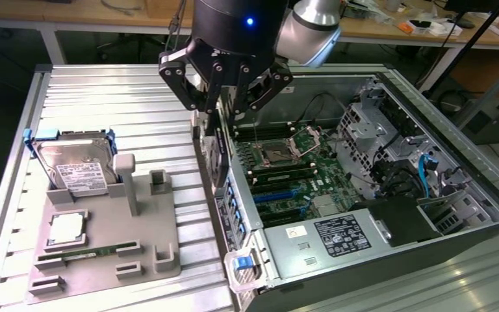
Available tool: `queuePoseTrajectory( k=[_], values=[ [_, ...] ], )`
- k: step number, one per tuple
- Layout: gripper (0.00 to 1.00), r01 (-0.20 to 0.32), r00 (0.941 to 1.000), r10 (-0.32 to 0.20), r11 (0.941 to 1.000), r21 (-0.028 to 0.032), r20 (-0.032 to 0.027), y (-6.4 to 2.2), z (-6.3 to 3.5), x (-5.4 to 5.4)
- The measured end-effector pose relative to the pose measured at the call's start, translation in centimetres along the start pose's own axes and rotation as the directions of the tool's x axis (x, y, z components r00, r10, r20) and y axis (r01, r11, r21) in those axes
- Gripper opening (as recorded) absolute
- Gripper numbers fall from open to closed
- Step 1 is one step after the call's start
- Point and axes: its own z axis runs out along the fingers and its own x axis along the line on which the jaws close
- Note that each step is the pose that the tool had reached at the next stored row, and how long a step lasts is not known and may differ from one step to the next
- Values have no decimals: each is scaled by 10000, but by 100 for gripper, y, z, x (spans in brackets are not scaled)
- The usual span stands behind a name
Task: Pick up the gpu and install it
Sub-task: 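Pick up the gpu and move the gpu toward the slot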
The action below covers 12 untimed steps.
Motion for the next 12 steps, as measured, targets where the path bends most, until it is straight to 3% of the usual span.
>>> queuePoseTrajectory(
  k=[12],
  values=[
    [27, 0, 10000, 0, 10000, 0, -3, 15, -3, -195]
  ],
)
